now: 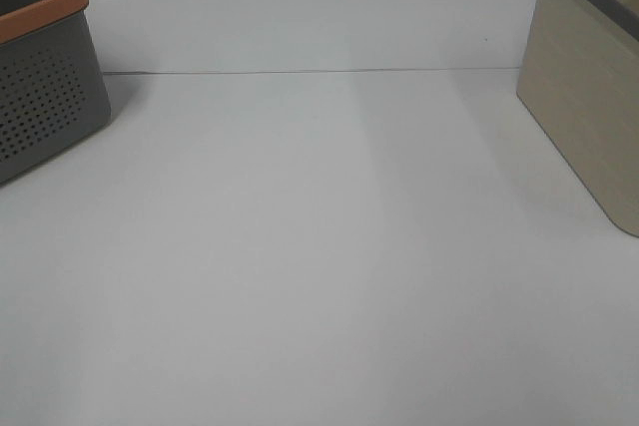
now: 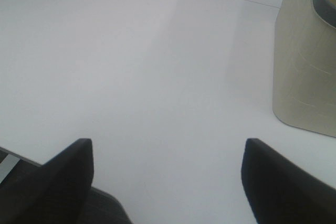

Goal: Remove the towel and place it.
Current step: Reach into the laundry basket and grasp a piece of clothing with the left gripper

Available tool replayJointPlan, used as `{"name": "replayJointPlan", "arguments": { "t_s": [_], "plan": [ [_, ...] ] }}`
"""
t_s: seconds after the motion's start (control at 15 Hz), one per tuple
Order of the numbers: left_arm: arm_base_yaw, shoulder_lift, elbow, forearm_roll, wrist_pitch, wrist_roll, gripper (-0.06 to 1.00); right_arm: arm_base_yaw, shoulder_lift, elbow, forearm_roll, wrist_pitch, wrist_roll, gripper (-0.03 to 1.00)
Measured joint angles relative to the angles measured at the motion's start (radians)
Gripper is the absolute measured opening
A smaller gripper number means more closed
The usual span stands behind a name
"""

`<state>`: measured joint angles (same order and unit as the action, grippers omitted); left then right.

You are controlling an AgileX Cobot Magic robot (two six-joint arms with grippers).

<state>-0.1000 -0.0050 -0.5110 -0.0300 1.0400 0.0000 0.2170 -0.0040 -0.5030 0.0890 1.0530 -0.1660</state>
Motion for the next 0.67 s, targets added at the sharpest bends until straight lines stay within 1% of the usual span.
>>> {"name": "replayJointPlan", "arguments": {
  "t_s": [0.67],
  "plan": [
    [0.000, 0.000, 0.000, 0.000, 0.000, 0.000, 0.76, 0.000, 0.000, 0.000, 0.000, 0.000, 0.000, 0.76]
  ]
}}
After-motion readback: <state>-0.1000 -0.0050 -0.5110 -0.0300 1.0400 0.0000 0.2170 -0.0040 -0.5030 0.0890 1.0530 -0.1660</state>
